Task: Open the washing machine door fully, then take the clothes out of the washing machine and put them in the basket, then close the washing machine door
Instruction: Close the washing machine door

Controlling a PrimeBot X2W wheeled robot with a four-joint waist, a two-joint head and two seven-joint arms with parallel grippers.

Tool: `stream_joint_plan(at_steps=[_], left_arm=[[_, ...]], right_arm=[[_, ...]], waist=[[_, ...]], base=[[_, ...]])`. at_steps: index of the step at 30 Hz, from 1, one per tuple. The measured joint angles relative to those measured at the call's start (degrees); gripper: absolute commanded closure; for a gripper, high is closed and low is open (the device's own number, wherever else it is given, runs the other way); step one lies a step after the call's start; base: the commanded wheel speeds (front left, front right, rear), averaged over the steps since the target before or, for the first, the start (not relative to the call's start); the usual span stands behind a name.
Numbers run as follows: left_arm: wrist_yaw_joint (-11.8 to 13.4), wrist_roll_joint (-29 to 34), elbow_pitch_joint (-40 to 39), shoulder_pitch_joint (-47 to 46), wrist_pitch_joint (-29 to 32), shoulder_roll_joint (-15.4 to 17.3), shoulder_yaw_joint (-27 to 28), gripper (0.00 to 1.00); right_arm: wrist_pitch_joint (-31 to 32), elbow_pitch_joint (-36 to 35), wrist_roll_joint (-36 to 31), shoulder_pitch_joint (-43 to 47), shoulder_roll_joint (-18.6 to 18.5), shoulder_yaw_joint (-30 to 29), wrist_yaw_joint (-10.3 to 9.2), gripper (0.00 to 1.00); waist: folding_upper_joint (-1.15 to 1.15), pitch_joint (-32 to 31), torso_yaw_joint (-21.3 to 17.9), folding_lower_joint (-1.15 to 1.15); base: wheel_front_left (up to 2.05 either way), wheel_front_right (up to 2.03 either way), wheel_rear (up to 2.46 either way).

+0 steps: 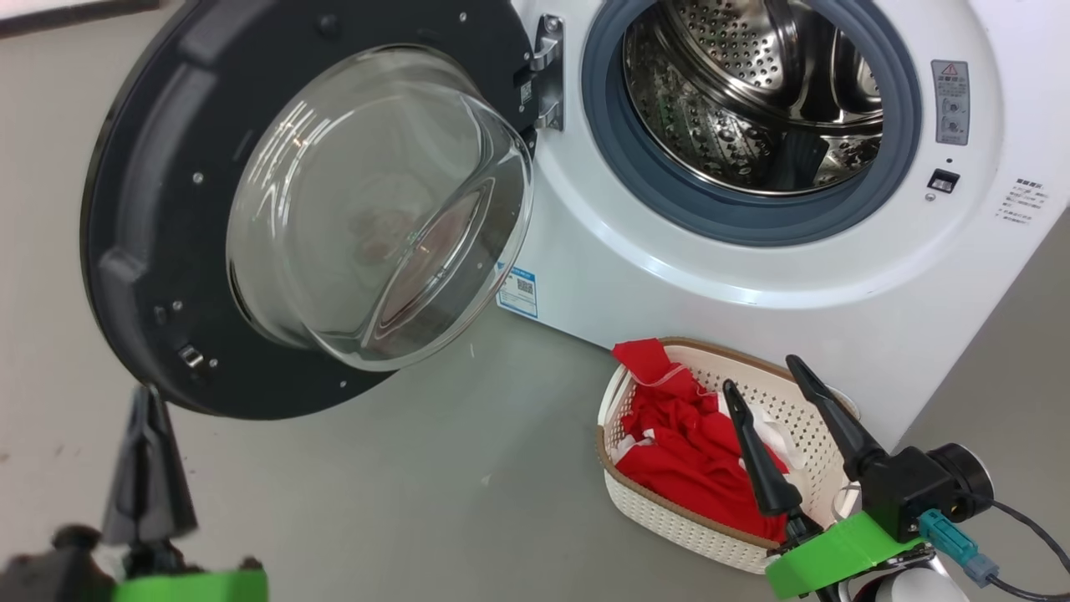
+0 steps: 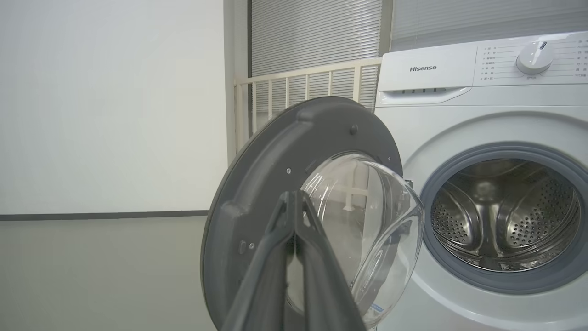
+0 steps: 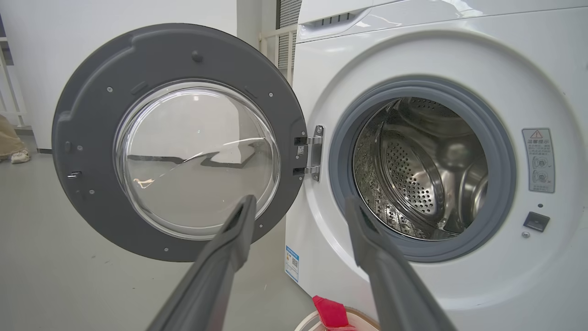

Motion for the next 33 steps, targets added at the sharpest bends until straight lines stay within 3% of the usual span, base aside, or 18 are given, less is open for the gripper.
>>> stream_joint_plan(at_steps=[5, 9, 18, 29, 33], left_arm=[[-2.16, -2.41, 1.09, -6.67, -0.07, 2.79, 2.44, 1.00], [-4.53, -9.44, 3.94, -13.12, 0.38, 3.12, 5.38, 1.00], [-7.35, -20.58, 20.07, -31.06, 3.44, 5.69, 11.29, 1.00], [-7.32, -32.63, 46.07, -50.09, 10.10, 8.32, 18.93, 1.00], [-6.80, -35.19, 52.24, -52.72, 12.38, 9.39, 20.90, 1.00]], right_arm=[[0.00, -0.01, 0.19, 0.82, 0.01, -0.47, 0.00, 0.00], [0.00, -0.12, 0.67, 1.31, 0.02, -0.93, 0.00, 0.00], [0.00, -0.16, 1.56, 3.22, 0.07, -2.42, 0.00, 0.00], [0.00, -0.37, -0.23, 3.48, 0.09, -2.42, 0.00, 0.00], [0.00, -0.26, -0.73, 3.46, 0.08, -2.31, 0.00, 0.00]], waist=[[0.00, -0.91, -0.61, 0.00], [0.00, -1.55, -1.11, 0.00], [0.00, -2.48, -2.08, 0.00], [0.00, -0.70, -3.62, 0.00], [0.00, 0.07, -4.53, 0.00]], base=[[0.00, 0.00, 0.00], [0.00, 0.00, 0.00], [0.00, 0.00, 0.00], [0.00, 0.00, 0.00], [0.00, 0.00, 0.00]])
